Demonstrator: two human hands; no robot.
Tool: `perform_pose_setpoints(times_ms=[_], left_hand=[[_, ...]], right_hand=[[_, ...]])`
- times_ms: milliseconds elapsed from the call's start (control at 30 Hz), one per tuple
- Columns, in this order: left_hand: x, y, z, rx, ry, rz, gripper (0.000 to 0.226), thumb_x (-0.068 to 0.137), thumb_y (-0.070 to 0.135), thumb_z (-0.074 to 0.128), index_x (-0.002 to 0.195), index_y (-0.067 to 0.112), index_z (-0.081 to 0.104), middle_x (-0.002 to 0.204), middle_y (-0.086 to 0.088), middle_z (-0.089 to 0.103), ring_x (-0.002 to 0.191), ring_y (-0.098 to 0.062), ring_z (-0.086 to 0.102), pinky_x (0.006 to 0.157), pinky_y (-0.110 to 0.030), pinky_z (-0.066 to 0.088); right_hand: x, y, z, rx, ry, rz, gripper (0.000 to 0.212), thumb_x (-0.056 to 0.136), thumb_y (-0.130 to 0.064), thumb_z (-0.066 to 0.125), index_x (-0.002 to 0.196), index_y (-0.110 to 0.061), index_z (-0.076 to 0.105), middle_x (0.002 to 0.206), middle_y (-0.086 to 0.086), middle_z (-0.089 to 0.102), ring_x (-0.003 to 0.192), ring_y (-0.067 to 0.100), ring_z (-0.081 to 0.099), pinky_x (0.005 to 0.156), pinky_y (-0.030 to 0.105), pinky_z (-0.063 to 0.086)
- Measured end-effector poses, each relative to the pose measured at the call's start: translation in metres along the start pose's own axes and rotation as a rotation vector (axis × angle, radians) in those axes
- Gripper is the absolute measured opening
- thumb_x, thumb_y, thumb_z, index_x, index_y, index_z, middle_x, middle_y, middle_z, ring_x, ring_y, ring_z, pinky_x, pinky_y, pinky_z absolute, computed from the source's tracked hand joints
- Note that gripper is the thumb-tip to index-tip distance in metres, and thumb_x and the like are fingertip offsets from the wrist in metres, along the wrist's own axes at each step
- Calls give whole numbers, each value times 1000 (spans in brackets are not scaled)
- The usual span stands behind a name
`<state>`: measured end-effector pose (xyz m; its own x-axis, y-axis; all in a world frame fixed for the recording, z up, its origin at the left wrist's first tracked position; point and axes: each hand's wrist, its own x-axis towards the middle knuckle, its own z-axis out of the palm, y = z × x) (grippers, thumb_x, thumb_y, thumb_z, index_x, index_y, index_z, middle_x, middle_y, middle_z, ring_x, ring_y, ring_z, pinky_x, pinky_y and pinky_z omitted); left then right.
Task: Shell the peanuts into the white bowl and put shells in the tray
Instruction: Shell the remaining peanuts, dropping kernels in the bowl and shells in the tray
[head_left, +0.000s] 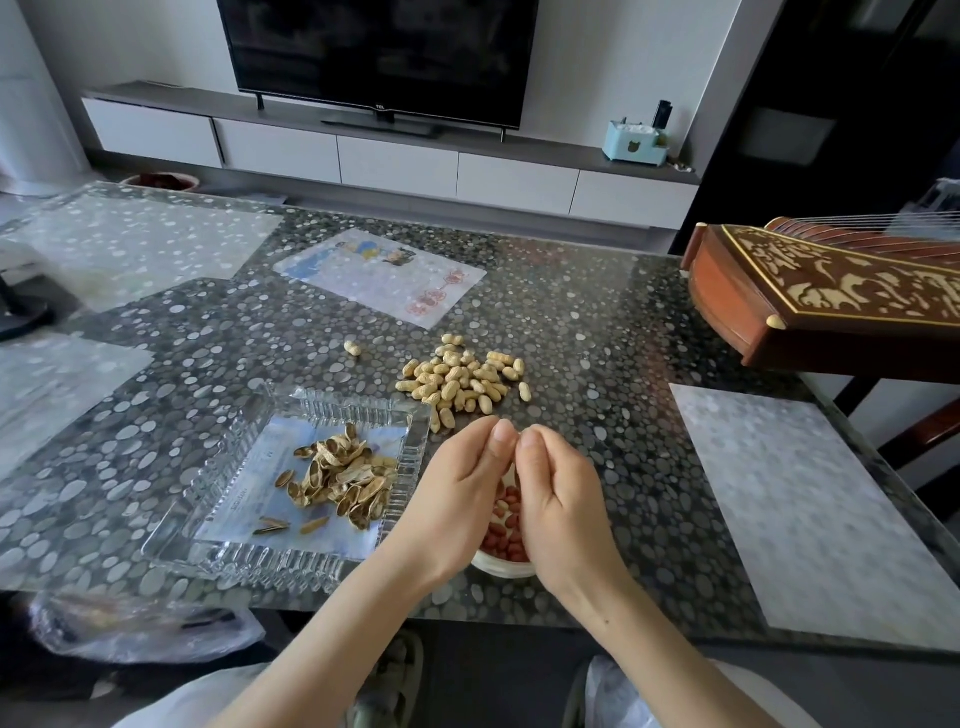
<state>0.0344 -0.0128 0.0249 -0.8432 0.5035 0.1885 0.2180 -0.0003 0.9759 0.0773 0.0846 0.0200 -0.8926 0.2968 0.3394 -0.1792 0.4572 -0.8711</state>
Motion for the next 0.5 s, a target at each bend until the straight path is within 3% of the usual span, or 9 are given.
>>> perform_pose_setpoints(times_ms=[267, 500], left_hand=[[0, -2, 1, 48, 4, -42, 37, 101, 29, 35, 80, 7, 57, 73, -1, 56, 68, -8, 50, 67, -30, 44], [5, -2, -1, -13, -4, -87, 36, 101, 28, 36, 71, 23, 57, 63, 18, 59, 65, 2, 55, 71, -28, 46]], right_hand=[[0, -1, 3, 36, 78, 68, 48, 101, -14, 39, 56, -32, 44, 51, -23, 54, 52, -3, 50, 52, 9, 35], [4, 0, -1, 82, 7, 129, 41, 102, -20, 36, 67, -19, 58, 57, -17, 61, 58, -3, 56, 57, 11, 41]])
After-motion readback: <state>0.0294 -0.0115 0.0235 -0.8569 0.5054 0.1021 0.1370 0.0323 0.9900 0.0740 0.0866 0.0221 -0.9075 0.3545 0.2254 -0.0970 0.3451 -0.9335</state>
